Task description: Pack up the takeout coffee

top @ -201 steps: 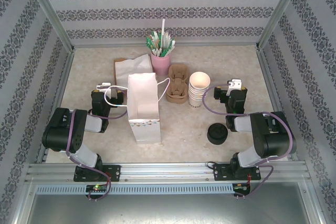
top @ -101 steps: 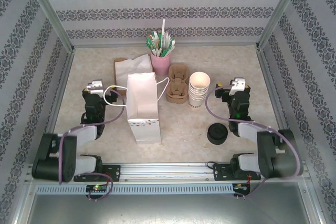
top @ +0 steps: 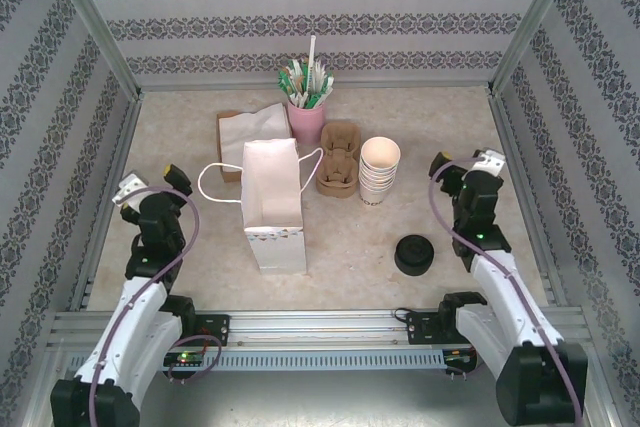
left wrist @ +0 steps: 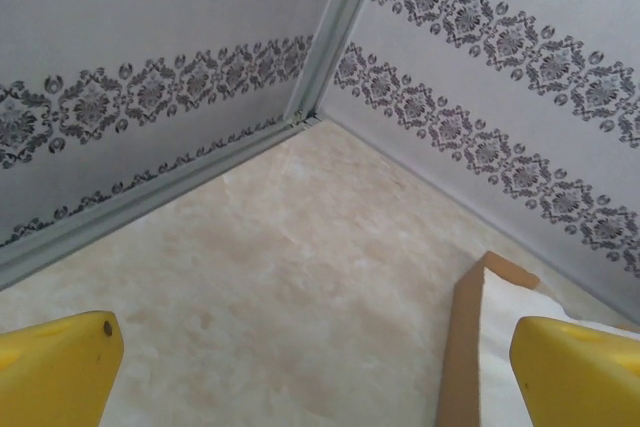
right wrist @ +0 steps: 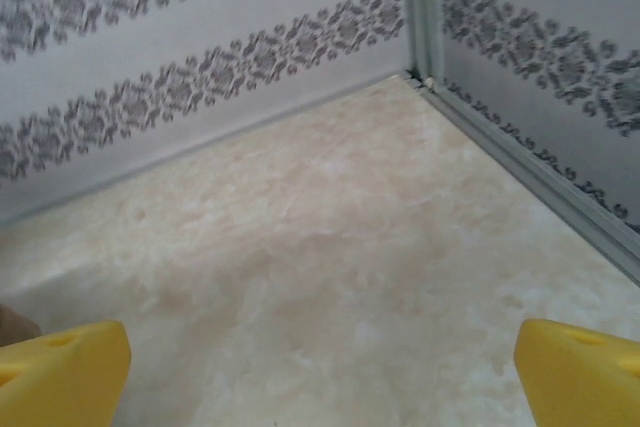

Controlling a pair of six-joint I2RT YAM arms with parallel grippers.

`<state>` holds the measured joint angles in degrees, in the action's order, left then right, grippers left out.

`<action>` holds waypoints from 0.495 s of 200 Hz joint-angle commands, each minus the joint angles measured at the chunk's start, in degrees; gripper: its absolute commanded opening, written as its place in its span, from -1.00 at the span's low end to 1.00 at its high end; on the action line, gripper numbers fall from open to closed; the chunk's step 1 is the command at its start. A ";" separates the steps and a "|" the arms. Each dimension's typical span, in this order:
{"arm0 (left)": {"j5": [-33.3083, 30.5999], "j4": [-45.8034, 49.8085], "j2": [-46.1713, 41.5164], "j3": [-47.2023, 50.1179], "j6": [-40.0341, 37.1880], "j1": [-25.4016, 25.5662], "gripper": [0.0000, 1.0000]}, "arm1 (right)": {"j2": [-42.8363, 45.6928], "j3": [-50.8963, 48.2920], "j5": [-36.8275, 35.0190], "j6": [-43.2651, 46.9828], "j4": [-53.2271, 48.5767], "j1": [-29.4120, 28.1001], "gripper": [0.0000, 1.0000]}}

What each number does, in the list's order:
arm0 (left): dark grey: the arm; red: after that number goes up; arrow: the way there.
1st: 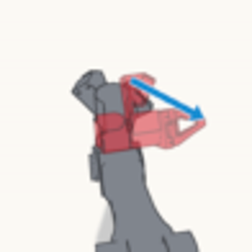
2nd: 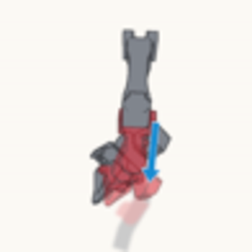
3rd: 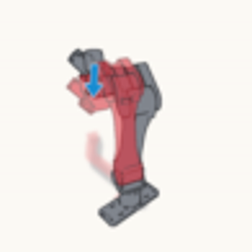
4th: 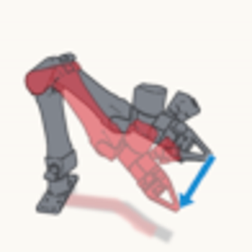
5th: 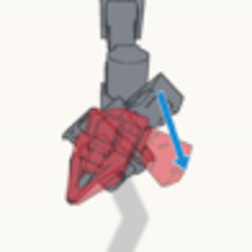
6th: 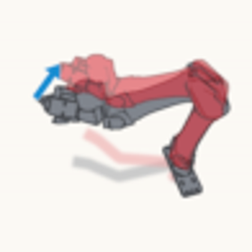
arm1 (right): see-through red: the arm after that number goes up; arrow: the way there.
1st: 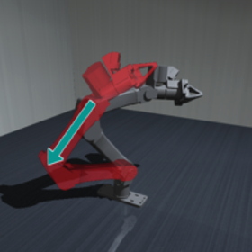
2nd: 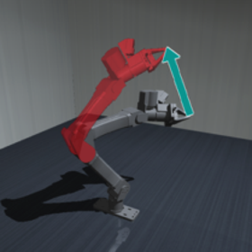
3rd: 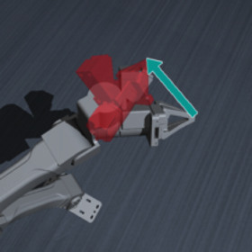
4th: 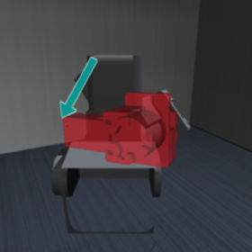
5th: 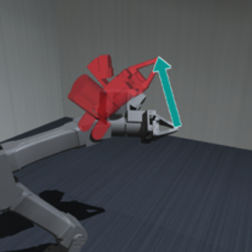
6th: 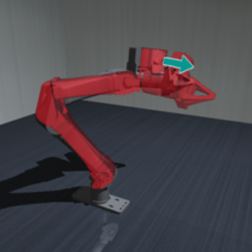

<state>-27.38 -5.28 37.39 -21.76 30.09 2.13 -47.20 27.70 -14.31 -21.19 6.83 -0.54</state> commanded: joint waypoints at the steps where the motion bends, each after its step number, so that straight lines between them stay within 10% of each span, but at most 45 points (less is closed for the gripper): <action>1: 5.56 17.59 1.70 -7.85 4.85 -0.94 1.00 | 3.74 5.05 2.54 -10.51 -20.48 2.46 0.96; 99: 44.83 22.12 -0.83 -17.03 16.48 -20.15 1.00 | -0.49 23.85 28.64 -19.78 -41.16 11.50 0.96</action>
<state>2.28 16.05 35.66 -35.18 42.52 -14.28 -46.13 46.17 5.45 -38.74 -26.39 10.41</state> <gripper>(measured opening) 0.998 0.979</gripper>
